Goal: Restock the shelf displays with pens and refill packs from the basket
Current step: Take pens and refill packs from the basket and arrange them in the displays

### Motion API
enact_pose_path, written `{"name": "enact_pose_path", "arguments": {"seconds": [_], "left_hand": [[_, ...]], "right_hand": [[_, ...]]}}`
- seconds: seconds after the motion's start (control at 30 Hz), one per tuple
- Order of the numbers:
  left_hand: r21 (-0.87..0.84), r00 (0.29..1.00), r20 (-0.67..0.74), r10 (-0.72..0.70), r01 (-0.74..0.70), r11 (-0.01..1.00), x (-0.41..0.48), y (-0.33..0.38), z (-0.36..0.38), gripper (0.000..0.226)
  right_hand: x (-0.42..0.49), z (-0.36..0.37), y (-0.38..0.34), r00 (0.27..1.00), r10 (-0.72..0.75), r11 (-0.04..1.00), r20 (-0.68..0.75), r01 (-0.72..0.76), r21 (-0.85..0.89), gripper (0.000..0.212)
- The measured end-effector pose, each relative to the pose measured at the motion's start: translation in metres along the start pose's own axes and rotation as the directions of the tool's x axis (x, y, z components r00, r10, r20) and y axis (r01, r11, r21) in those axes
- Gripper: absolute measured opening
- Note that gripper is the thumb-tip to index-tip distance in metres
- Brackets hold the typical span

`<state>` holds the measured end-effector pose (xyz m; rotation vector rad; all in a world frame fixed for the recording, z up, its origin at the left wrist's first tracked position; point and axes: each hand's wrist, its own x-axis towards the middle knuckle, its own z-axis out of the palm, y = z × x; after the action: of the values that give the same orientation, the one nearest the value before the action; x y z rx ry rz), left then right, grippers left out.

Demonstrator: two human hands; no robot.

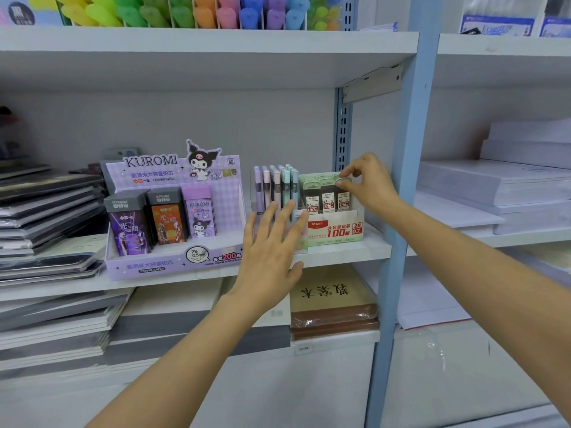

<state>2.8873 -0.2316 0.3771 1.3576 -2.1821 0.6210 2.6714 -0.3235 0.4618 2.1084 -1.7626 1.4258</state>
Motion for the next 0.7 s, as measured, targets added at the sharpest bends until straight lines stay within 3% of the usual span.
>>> {"name": "enact_pose_path", "arguments": {"seconds": [0.17, 0.3, 0.4, 0.47, 0.53, 0.6, 0.7], "left_hand": [[-0.110, 0.999, -0.028, 0.036, -0.039, 0.993, -0.009, 0.000, -0.008, 0.073], [-0.232, 0.975, -0.219, -0.023, -0.029, 0.972, -0.046, -0.001, -0.002, 0.048], [-0.316, 0.957, -0.258, -0.132, 0.046, 0.948, -0.098, -0.007, 0.029, 0.032], [-0.338, 0.975, -0.142, -0.172, 0.115, 0.934, -0.145, -0.010, 0.062, 0.027], [-0.366, 0.978, 0.036, -0.206, 0.204, 0.908, -0.197, -0.014, 0.097, 0.024], [-0.391, 0.941, 0.230, -0.250, 0.324, 0.861, -0.252, -0.015, 0.129, 0.021], [-0.315, 0.825, 0.487, -0.288, 0.473, 0.823, -0.329, -0.010, 0.171, 0.022]], "right_hand": [[-0.022, -0.006, -0.007, 0.995, -0.054, 0.992, 0.086, 0.063, -0.111, 0.045], [-0.077, 0.002, -0.028, 0.954, -0.292, 0.952, -0.071, 0.297, 0.072, 0.019], [-0.141, 0.035, -0.042, 0.924, -0.381, 0.885, 0.019, 0.359, 0.297, 0.007], [-0.186, 0.071, -0.038, 0.908, -0.372, 0.877, 0.193, 0.276, 0.392, 0.011], [-0.232, 0.115, -0.023, 0.847, -0.321, 0.903, 0.423, 0.140, 0.405, 0.015], [-0.278, 0.161, -0.001, 0.731, -0.253, 0.935, 0.634, 0.016, 0.354, 0.017], [-0.350, 0.221, 0.040, 0.463, -0.126, 0.979, 0.878, -0.087, 0.186, 0.016]]}}
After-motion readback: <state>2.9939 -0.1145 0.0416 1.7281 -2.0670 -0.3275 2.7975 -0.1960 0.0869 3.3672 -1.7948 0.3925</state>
